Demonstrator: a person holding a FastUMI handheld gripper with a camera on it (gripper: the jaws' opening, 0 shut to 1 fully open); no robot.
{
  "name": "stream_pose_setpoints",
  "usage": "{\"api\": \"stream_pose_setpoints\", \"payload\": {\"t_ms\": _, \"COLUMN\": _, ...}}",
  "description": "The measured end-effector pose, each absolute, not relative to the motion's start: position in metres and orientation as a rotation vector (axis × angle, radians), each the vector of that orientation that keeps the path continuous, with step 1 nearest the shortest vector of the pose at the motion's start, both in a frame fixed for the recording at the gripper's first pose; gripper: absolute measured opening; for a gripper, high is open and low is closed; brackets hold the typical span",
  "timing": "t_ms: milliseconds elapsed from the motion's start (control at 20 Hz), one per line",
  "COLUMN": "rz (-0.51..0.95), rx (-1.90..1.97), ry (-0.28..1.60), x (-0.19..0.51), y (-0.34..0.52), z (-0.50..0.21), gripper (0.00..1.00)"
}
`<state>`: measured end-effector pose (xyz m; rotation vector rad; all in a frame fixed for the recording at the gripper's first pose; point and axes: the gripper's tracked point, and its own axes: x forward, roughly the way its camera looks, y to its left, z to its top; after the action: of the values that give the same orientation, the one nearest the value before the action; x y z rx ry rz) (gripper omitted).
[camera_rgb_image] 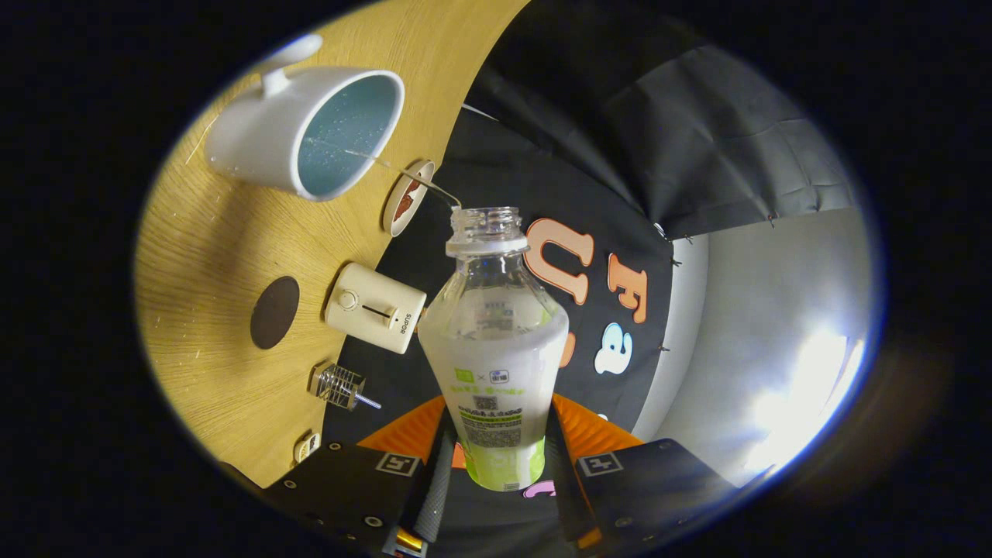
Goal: Take the bottle from table, then pour the juice into the cup, finally place the bottle on the coaster
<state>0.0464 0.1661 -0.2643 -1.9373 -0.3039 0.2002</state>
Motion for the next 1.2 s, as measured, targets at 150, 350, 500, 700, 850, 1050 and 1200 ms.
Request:
{"api": "stream_pose_setpoints", "payload": {"t_ms": 150, "rz": 0.200, "rx": -1.910, "ry": -0.284, "x": 0.045, "y": 0.165, "z": -0.268, "gripper": 0.60}}
{"api": "stream_pose_setpoints", "payload": {"t_ms": 350, "rz": 0.209, "rx": -1.830, "ry": -0.216, "x": 0.040, "y": 0.161, "z": -0.279, "gripper": 0.59}}
{"api": "stream_pose_setpoints", "payload": {"t_ms": 500, "rz": 0.224, "rx": -1.736, "ry": -0.152, "x": 0.039, "y": 0.160, "z": -0.289, "gripper": 0.59}}
{"api": "stream_pose_setpoints", "payload": {"t_ms": 700, "rz": 0.277, "rx": -1.502, "ry": 0.000, "x": 0.036, "y": 0.158, "z": -0.309, "gripper": 0.60}}
{"api": "stream_pose_setpoints", "payload": {"t_ms": 850, "rz": 0.309, "rx": -1.263, "ry": 0.120, "x": 0.040, "y": 0.160, "z": -0.321, "gripper": 0.60}}
{"api": "stream_pose_setpoints", "payload": {"t_ms": 1050, "rz": 0.306, "rx": -1.023, "ry": 0.251, "x": 0.052, "y": 0.150, "z": -0.342, "gripper": 0.60}}
{"api": "stream_pose_setpoints", "payload": {"t_ms": 1200, "rz": 0.279, "rx": -0.868, "ry": 0.333, "x": 0.067, "y": 0.143, "z": -0.357, "gripper": 0.60}}
